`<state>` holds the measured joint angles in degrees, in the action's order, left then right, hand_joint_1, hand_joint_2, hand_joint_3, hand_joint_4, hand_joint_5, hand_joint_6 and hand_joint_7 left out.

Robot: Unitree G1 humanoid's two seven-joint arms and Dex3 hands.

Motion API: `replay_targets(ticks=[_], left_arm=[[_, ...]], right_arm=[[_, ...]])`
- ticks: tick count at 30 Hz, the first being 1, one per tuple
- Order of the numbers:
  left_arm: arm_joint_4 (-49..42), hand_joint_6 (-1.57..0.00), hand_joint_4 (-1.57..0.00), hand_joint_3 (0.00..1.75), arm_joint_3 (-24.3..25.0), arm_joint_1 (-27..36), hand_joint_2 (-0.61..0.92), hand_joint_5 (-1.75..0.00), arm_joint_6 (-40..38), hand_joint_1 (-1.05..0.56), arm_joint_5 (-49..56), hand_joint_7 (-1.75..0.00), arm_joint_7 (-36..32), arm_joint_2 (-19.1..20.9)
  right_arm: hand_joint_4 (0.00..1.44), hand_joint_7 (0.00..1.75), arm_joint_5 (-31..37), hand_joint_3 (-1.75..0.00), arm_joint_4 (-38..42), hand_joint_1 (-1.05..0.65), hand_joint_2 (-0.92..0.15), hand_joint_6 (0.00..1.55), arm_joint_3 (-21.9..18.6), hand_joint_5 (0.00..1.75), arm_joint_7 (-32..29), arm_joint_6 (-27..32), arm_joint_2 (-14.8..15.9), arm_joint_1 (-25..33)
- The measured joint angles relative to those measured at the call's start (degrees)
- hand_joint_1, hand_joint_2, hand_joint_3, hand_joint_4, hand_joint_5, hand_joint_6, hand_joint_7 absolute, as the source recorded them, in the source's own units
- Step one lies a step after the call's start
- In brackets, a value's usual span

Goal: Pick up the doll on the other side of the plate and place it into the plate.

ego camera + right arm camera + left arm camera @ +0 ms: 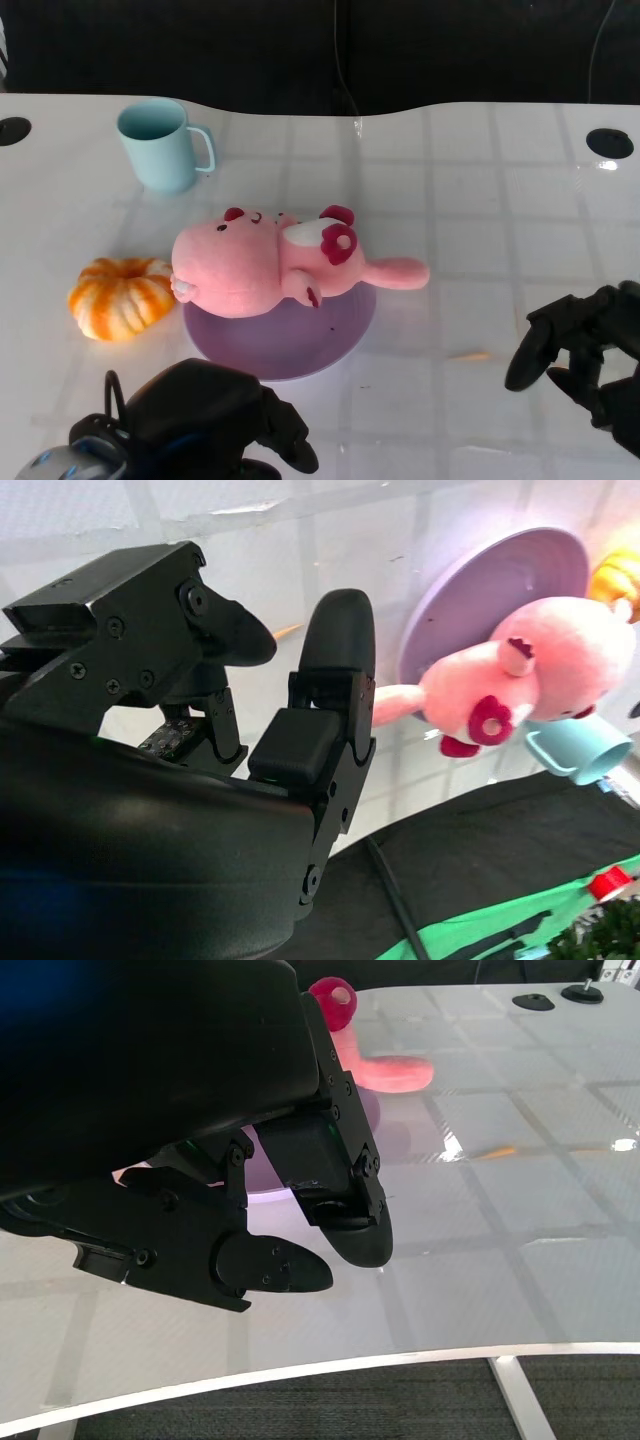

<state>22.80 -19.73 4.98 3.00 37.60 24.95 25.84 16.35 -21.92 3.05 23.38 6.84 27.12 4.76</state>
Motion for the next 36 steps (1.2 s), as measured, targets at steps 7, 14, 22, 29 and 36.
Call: replay_targets(ticks=[7, 14, 22, 29, 36], left_arm=[[-0.2, -1.1, -0.78, 0.26, 0.1, 0.0, 0.92, -1.13, 0.2, -0.25, 0.0, 0.0, 0.0, 0.0], [-0.2, -1.1, -0.79, 0.26, 0.8, 0.1, 0.92, -1.13, 0.2, -0.25, 0.0, 0.0, 0.0, 0.1], [-0.2, -1.1, -0.8, 0.24, 1.4, 0.4, 0.92, -1.14, 0.7, -0.24, -0.5, 0.0, 0.0, 0.1], [-0.2, -1.1, -0.79, 0.26, 1.8, 0.5, 0.92, -1.13, 0.7, -0.24, -0.6, 0.0, 0.0, 0.2], [-0.1, -1.1, -0.8, 0.24, 1.8, 0.5, 0.92, -1.15, 0.7, -0.24, -0.7, 0.0, 0.0, 0.4]], right_arm=[[0.84, 1.6, 1.2, -1.31, 5.9, -0.02, -0.38, 0.76, 0.3, 1.75, -4.8, -2.5, -1.8, -0.1], [0.85, 1.59, -1.4, -1.33, 11.1, 0.01, -0.39, 0.75, 0.3, 1.75, -5.9, -7.0, -3.7, -1.0], [0.83, 1.42, -1.3, -1.28, 13.3, 0.03, -0.4, 0.81, 0.6, 1.72, -5.9, -7.8, -3.7, -2.6], [0.84, 1.27, -1.5, -1.27, 13.8, 0.05, -0.4, 0.86, 1.0, 1.66, -4.3, -7.7, -3.7, -2.9], [0.84, 1.25, -3.0, -1.26, 14.9, 0.07, -0.39, 0.87, 1.3, 1.64, -2.2, -9.4, -3.6, -3.3]])
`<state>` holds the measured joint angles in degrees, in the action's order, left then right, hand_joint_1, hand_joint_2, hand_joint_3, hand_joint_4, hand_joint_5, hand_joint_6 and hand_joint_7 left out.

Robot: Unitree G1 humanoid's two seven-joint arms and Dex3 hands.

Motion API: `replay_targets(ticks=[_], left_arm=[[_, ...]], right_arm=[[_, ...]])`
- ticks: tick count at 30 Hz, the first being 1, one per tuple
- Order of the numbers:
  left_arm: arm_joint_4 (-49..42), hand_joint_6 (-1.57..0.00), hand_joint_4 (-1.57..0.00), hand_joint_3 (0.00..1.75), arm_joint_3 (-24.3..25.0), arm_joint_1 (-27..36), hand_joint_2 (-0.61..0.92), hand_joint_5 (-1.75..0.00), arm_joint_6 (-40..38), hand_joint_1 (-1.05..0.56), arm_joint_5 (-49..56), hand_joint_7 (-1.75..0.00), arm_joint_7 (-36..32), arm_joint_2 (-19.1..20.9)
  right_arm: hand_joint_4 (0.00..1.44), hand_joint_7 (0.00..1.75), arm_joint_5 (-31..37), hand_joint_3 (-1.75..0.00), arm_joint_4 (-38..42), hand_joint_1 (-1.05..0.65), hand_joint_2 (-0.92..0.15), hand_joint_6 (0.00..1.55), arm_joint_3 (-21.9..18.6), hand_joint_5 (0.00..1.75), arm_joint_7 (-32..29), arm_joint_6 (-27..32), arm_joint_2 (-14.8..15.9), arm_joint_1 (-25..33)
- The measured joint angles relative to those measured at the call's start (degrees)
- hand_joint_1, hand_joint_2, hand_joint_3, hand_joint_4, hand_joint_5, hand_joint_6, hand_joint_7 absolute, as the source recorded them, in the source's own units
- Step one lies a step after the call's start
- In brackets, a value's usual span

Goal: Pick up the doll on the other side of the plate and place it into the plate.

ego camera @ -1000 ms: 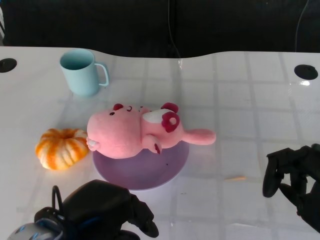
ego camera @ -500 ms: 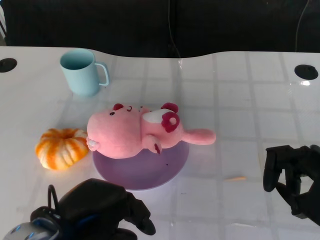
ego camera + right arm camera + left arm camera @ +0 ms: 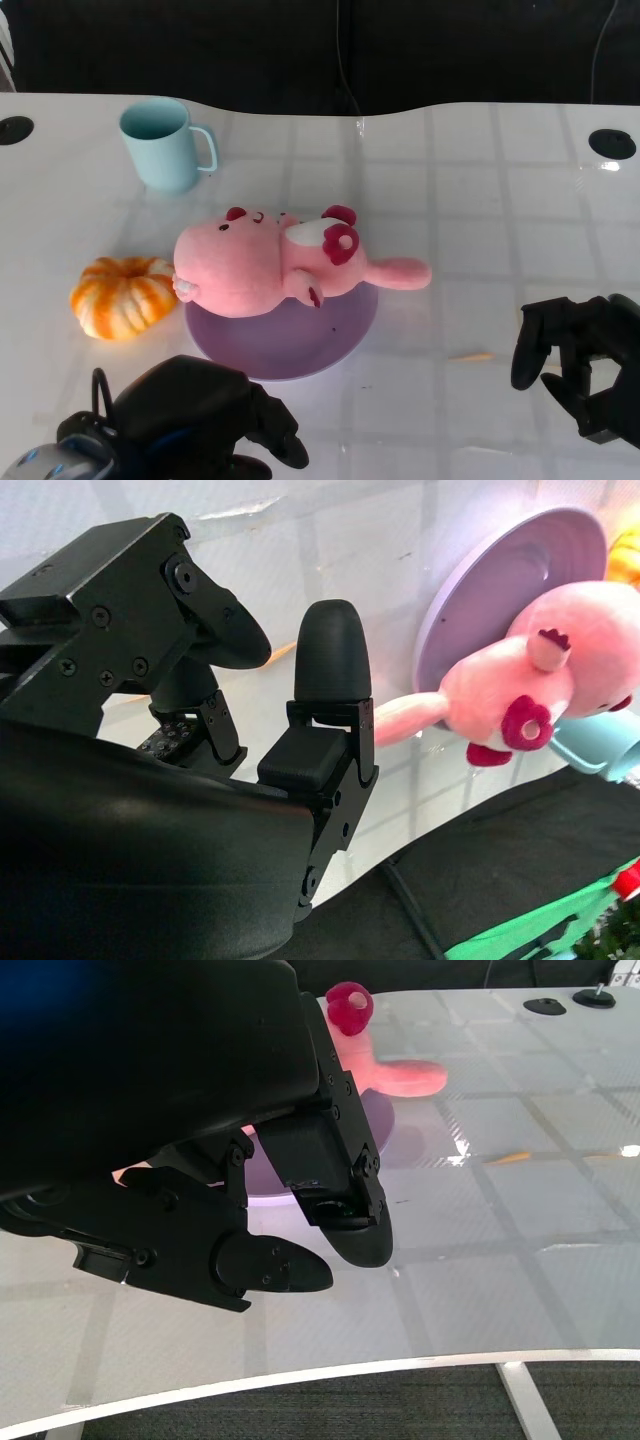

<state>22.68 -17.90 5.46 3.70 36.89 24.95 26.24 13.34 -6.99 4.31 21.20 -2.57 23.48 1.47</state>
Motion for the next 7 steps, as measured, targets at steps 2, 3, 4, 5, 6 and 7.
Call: replay_targets(ticks=[2, 3, 4, 5, 6, 7], left_arm=[[0.1, -1.1, -0.8, 0.23, 0.0, 0.0, 0.92, -1.15, 0.0, -0.23, 0.0, 0.0, 0.0, 0.0], [0.1, -1.1, -0.8, 0.23, 0.0, 0.0, 0.92, -1.15, 0.0, -0.23, 0.0, 0.0, 0.0, 0.0], [0.2, -1.1, -0.79, 0.23, 0.0, 0.0, 0.92, -1.15, -0.1, -0.23, 0.0, 0.0, 0.0, 0.0], [0.2, -1.1, -0.79, 0.23, 0.0, 0.0, 0.92, -1.15, -0.1, -0.23, 0.0, 0.0, 0.0, 0.0], [0.2, -1.1, -0.79, 0.23, 0.0, 0.0, 0.92, -1.15, -0.1, -0.23, 0.0, 0.0, 0.0, 0.0], [0.2, -1.1, -0.8, 0.23, 0.0, 0.0, 0.92, -1.15, -0.1, -0.24, 0.0, 0.0, 0.0, 0.0]], right_arm=[[0.83, 1.25, -0.7, -1.27, 0.5, 0.07, -0.39, 0.87, 0.0, 1.64, 0.4, -0.7, 0.0, -0.3], [0.83, 1.25, -0.9, -1.27, 0.8, 0.06, -0.39, 0.87, 0.1, 1.63, 0.6, -1.1, 0.0, -0.5], [0.83, 1.25, -1.3, -1.28, 1.2, 0.06, -0.38, 0.87, 0.1, 1.62, 0.7, -1.6, 0.0, -0.6], [0.84, 1.25, -1.8, -1.28, 1.6, 0.06, -0.38, 0.87, 0.2, 1.61, 1.0, -2.0, 0.0, -0.7], [0.84, 1.25, -1.9, -1.28, 1.8, 0.05, -0.38, 0.87, 0.2, 1.6, 1.1, -2.5, 0.0, -0.7], [0.84, 1.25, -2.1, -1.29, 2.0, 0.06, -0.37, 0.87, 0.4, 1.6, 1.1, -2.9, 0.0, -0.7]])
